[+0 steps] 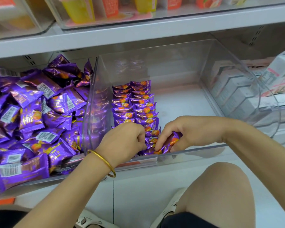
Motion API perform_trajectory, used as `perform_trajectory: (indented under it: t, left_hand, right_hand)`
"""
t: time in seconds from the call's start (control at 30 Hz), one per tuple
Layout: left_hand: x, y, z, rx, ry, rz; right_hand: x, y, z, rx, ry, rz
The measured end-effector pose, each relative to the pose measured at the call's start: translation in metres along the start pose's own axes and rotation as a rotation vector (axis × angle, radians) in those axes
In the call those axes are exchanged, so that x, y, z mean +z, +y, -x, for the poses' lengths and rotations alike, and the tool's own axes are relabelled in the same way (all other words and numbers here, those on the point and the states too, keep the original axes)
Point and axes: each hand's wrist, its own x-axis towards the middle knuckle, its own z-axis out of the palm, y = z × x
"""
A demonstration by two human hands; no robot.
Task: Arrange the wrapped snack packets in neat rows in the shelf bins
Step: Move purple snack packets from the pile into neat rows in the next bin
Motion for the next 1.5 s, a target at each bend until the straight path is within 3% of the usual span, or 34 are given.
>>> perform_trajectory:
  t: [0.33, 0.63, 0.8, 1.0, 1.5]
  left_hand:
    - [0.0, -0.001, 0.0, -0.037, 0.015, 0.02]
    - [-0.006, 0.002, 0.003, -0.058, -0.039, 0.012]
    - [-0.006, 0.004, 0.003, -0.018, 0.129, 0.046]
    - [0.001, 0.0, 0.001, -0.03, 0.053, 0.102]
    - [-0.001, -0.003, 0.004, -0.103, 0.099, 0.123]
  right_hand:
    - [-0.008, -0.017, -0.013, 0.103, -0.114, 0.282]
    - [-0.002, -0.003, -0.008, 0.145, -0.051, 0.016]
    - [-0.019, 0.014, 0.0, 0.3, 0.353, -0.336]
    - [-0.001, 0.012, -0.014, 0.35, 0.225, -0.493]
    - [0.008, 0.009, -0.026, 0.305, 0.25, -0.597]
